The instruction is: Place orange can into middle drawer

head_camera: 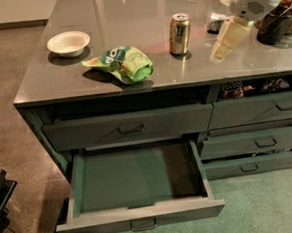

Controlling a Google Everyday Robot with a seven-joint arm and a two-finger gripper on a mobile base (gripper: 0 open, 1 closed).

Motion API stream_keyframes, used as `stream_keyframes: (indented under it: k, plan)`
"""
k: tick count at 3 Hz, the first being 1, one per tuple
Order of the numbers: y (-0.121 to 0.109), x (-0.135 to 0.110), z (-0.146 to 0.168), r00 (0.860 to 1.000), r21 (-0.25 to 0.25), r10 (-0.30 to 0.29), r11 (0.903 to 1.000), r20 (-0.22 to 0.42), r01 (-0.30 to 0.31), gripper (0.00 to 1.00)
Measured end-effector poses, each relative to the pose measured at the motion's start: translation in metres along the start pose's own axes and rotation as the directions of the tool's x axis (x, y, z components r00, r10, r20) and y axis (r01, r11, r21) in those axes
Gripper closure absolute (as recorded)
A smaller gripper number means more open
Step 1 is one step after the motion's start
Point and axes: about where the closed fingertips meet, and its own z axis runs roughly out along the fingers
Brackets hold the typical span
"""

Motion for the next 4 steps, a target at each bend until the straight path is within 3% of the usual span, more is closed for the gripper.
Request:
stream_keyframes:
  k: [1, 2, 4]
  plan:
    - [0.001, 0.001, 0.003, 1.000, 0.001, 0.005, 1.0000, -0.006, -0.005, 0.00]
    - [-0.001, 0.007, 0.018, 0.999, 0.023, 0.046, 0.9987, -0.008, -0.046, 0.00]
    - [-0.025, 0.005, 0.057, 0.995, 0.081, 0.097, 0.9917, 0.037, -0.100, 0.00]
